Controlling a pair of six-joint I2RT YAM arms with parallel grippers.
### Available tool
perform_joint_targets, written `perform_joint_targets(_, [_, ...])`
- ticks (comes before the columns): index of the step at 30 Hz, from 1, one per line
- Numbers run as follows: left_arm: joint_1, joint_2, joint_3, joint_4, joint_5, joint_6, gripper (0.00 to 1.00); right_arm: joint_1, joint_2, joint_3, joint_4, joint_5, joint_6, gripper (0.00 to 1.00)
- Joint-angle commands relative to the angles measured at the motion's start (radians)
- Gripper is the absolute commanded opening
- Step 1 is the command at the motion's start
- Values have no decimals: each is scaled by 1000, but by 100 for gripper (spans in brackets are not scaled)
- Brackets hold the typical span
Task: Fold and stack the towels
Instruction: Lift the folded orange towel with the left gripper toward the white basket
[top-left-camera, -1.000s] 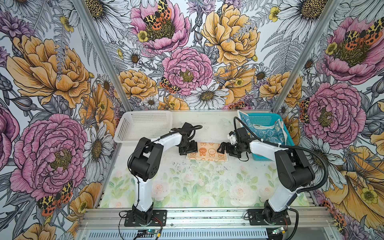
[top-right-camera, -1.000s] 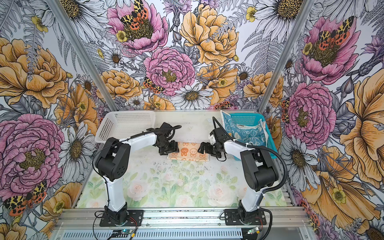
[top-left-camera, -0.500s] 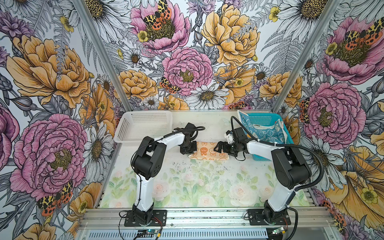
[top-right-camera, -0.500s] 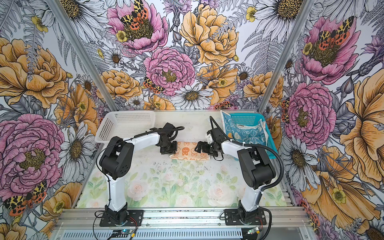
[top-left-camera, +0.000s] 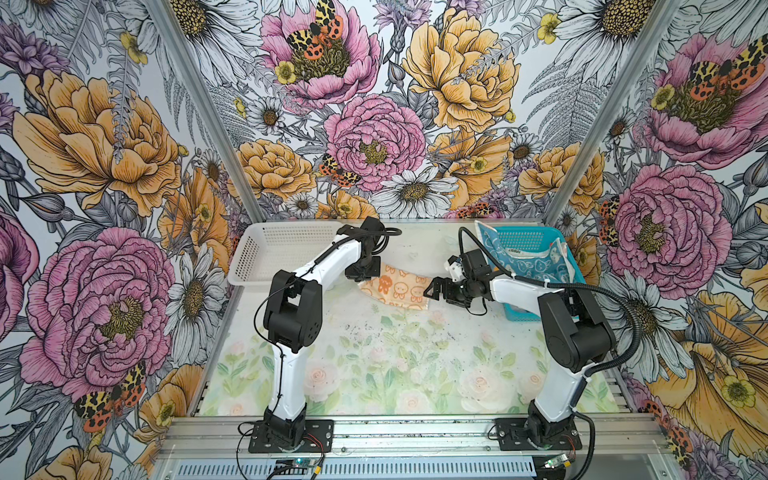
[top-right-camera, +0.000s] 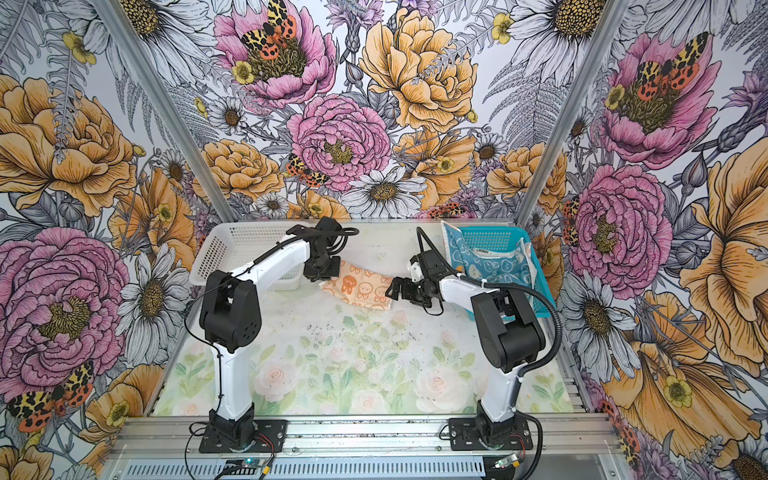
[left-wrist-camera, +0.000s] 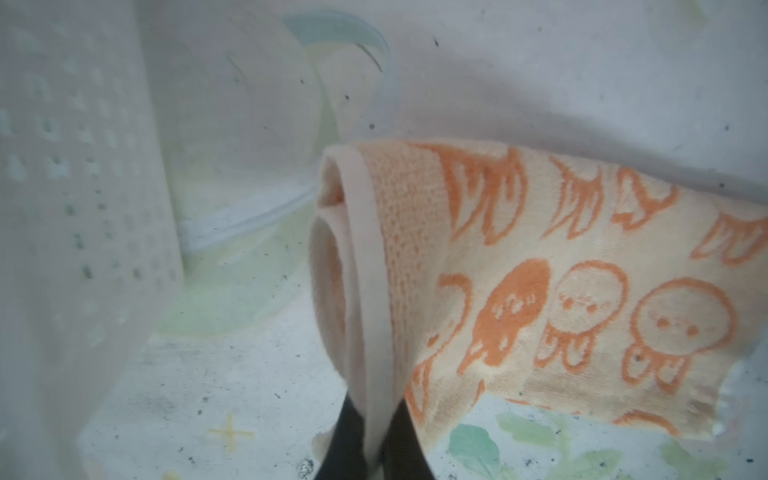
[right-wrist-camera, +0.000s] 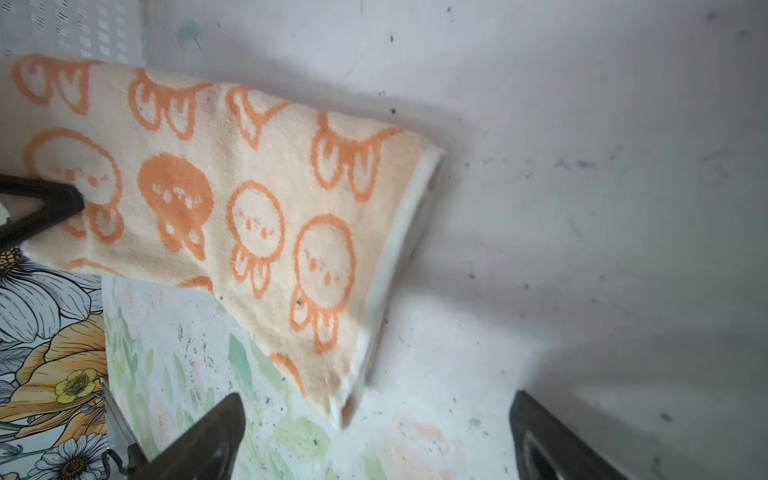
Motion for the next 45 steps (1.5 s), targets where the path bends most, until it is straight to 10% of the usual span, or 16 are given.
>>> perform_joint_targets(1, [35,-20,118,-108,-125,72,0,9,30,73,5,-31,5,100])
perform_joint_targets(10, [99,35,379,-219,-281,187,0,9,77,164,5,-69,9,99])
perform_joint_targets(45, [379,155,326,-124,-367,341,0,156,183,517,-4,-89,-53,99])
